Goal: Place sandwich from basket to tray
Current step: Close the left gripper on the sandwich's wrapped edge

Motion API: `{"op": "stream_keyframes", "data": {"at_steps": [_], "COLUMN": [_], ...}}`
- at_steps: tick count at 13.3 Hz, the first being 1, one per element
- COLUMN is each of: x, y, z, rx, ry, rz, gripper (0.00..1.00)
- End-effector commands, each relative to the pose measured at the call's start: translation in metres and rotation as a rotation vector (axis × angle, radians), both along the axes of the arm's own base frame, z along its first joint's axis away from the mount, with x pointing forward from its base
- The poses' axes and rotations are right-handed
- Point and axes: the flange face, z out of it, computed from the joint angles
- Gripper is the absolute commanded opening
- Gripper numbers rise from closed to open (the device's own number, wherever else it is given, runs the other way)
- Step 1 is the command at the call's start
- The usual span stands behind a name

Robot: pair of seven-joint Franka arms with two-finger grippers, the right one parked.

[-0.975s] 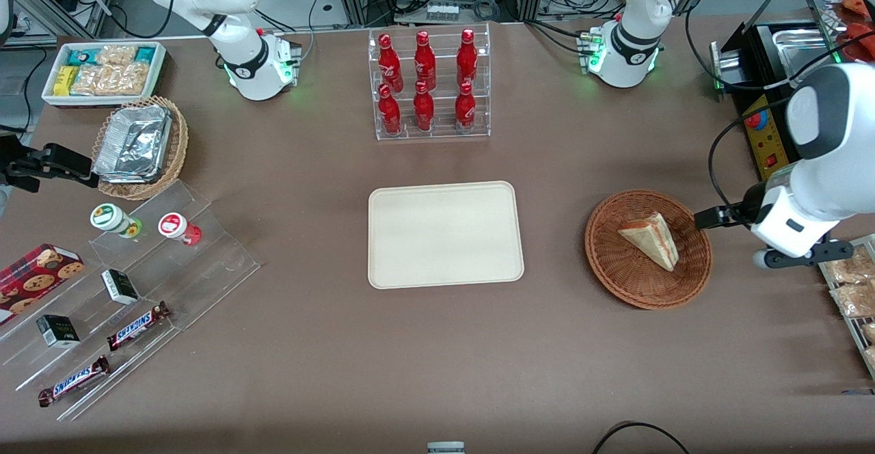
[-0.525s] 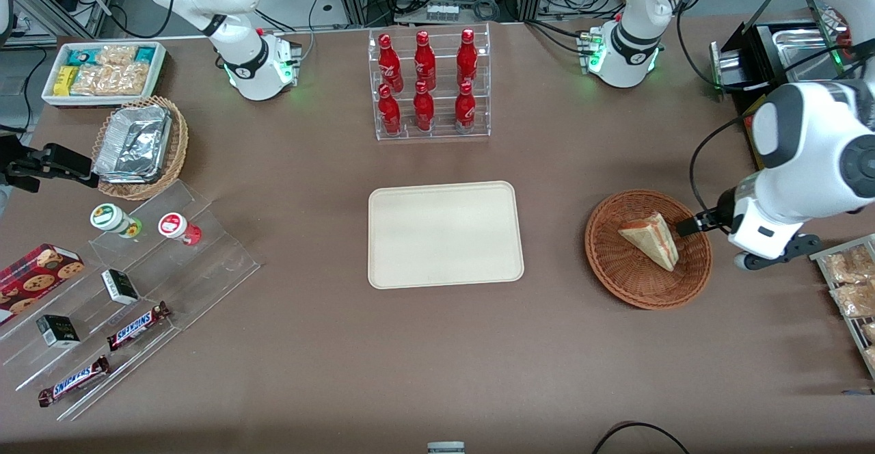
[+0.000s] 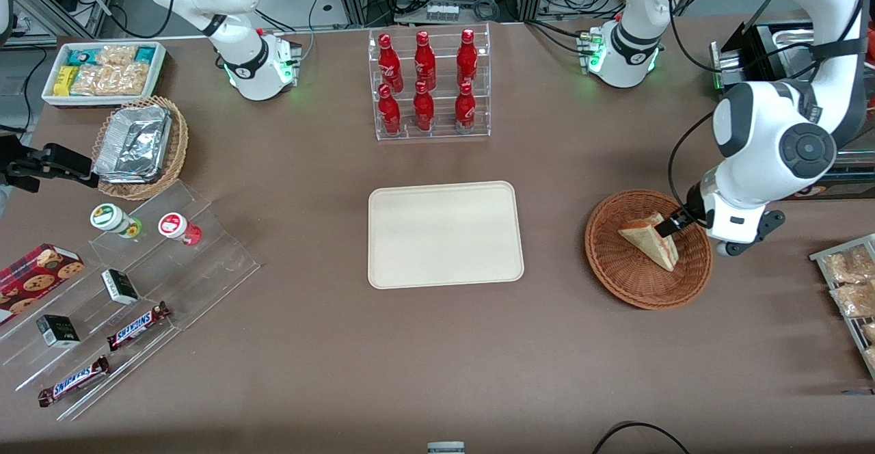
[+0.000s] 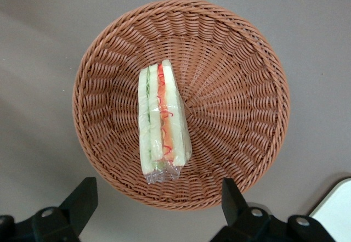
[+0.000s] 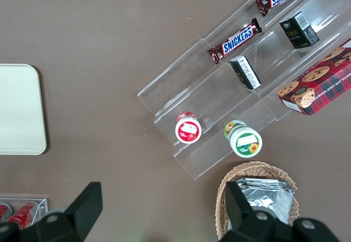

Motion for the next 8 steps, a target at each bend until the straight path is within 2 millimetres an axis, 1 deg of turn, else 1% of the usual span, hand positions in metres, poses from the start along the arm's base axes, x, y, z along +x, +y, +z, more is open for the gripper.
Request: {"op": "stream_keyframes", "data": {"at_steps": [1, 5, 8], "x": [-0.018, -0.020, -0.021], "y": [0.000, 0.001, 0.001], "z": [-0.010, -0.024, -0.045], "rx": [0.000, 0.004, 0.005], "ry": [-0.049, -0.046, -0.049], "rz": [0.068, 0.072, 0.103], "gripper": [1.00, 1.00, 1.00]}}
